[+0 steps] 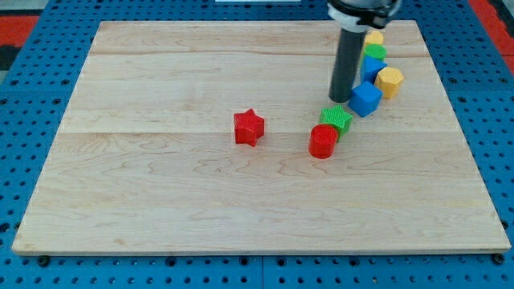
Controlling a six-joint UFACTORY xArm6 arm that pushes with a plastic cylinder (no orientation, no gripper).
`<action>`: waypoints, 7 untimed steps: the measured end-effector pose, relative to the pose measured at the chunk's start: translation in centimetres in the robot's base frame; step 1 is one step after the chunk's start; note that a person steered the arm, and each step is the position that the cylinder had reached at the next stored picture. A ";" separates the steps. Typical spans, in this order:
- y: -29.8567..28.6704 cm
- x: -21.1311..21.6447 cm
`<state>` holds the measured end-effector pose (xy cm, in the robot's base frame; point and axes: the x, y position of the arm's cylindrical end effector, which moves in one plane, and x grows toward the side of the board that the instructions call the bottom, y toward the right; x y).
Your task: Push the green star bottom of the blue cube
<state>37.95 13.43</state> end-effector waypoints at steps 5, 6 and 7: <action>-21.3 2.8; -17.8 4.7; -9.3 5.5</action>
<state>43.43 4.16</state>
